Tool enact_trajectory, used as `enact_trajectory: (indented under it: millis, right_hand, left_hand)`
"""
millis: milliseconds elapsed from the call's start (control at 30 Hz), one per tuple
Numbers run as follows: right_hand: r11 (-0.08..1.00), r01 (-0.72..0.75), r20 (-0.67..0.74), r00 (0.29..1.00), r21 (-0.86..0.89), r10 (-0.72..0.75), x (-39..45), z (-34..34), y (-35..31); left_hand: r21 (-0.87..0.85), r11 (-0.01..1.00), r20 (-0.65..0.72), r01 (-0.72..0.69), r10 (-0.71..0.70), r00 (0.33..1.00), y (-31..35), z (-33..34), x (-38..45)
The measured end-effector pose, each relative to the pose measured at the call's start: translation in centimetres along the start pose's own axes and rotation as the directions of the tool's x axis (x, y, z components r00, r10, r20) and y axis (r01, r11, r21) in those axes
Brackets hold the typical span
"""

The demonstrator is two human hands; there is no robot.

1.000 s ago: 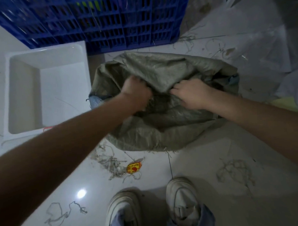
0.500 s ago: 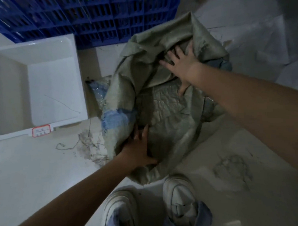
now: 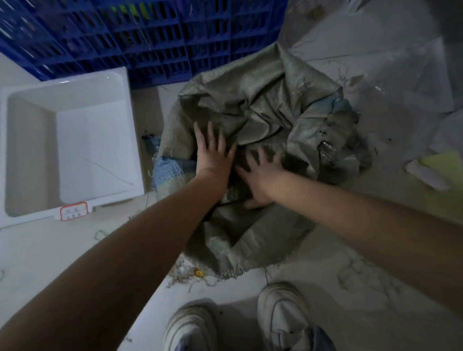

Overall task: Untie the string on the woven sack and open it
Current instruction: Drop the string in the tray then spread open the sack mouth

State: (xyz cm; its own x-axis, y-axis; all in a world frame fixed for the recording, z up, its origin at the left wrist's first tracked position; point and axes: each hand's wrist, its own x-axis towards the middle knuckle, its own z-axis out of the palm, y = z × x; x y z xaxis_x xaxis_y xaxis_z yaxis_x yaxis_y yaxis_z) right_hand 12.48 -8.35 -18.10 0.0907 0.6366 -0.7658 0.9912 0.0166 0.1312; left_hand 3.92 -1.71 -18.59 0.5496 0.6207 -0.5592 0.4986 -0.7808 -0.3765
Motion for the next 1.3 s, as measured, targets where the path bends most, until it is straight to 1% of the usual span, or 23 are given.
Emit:
enact_trajectory:
  millis: [33,100,167,233,300,367,433,533,633,767,900,967,1033,1100,1167,1233,1300]
  right_hand:
    - [0.999,-0.049,0.063,0.997,0.024,0.047,0.6,1.0,0.0]
    - [0.991,-0.106,0.128,0.987,0.079,0.095,1.2,2.5,0.9]
    - [0.988,-0.137,0.152,0.980,0.068,0.126,1.4,3.5,2.3]
    - [0.982,-0.188,0.163,0.970,0.024,0.181,1.4,4.1,3.8]
    - [0.971,-0.241,0.157,0.959,0.003,0.238,1.3,4.1,5.5]
    - [0.965,-0.261,0.130,0.958,0.022,0.256,1.4,3.8,6.9]
    - [0.971,-0.238,0.089,0.968,0.032,0.235,1.7,3.2,7.4]
    - [0.980,-0.201,0.046,0.979,0.001,0.200,2.5,2.2,6.8]
    - [0.980,-0.201,0.052,0.978,0.007,0.200,2.8,1.3,6.3]
    - [0.975,-0.218,0.082,0.973,0.034,0.214,2.7,1.1,6.0]
    - [0.978,-0.206,0.111,0.973,0.025,0.202,2.4,1.5,5.4]
    - [0.980,-0.192,0.099,0.977,0.041,0.187,2.0,1.6,5.4]
    - [0.987,-0.155,0.038,0.987,0.045,0.154,1.3,1.2,5.5]
    - [0.991,-0.095,-0.051,0.994,0.092,0.100,0.3,0.1,5.5]
    - [0.979,-0.056,-0.076,0.995,0.195,0.072,-1.1,-1.4,5.2]
    - [0.972,-0.031,-0.068,0.996,0.231,0.048,-2.7,-3.0,4.6]
    - [0.974,-0.006,-0.062,0.998,0.224,0.020,-4.4,-4.5,3.8]
  left_hand:
    - [0.086,0.996,0.028,0.012,-0.015,0.999,-0.1,0.6,0.5]
    - [0.179,0.983,0.022,0.041,-0.046,0.999,-0.5,1.6,0.7]
    - [0.264,0.962,0.006,0.077,-0.082,0.997,-1.4,2.4,0.7]
    - [0.334,0.932,-0.004,0.143,-0.150,0.989,-2.6,3.4,0.7]
    - [0.379,0.905,0.001,0.193,-0.210,0.978,-4.0,4.2,0.8]
    - [0.418,0.885,0.026,0.206,-0.238,0.971,-5.1,4.4,0.8]
    - [0.431,0.875,0.034,0.220,-0.259,0.965,-6.0,4.0,0.8]
    - [0.423,0.871,0.039,0.249,-0.292,0.956,-7.4,3.5,0.9]
    - [0.397,0.895,0.051,0.203,-0.242,0.969,-8.6,3.5,1.1]
    - [0.381,0.915,0.019,0.131,-0.149,0.989,-9.6,4.2,1.5]
    - [0.393,0.917,0.033,0.071,-0.091,0.995,-9.0,4.4,0.8]
    - [0.371,0.926,0.013,0.066,-0.076,0.997,-8.8,4.3,0.5]
    - [0.306,0.952,-0.054,0.034,-0.018,0.998,-9.2,3.7,0.2]
    - [0.222,0.969,-0.095,-0.110,0.134,0.986,-9.5,2.8,0.0]
    - [0.118,0.965,-0.081,-0.233,0.244,0.966,-9.3,1.8,-0.5]
    - [0.018,0.964,-0.041,-0.265,0.265,0.963,-8.7,0.2,-1.9]
    - [-0.063,0.969,0.010,-0.240,0.241,0.971,-8.0,-1.5,-3.6]
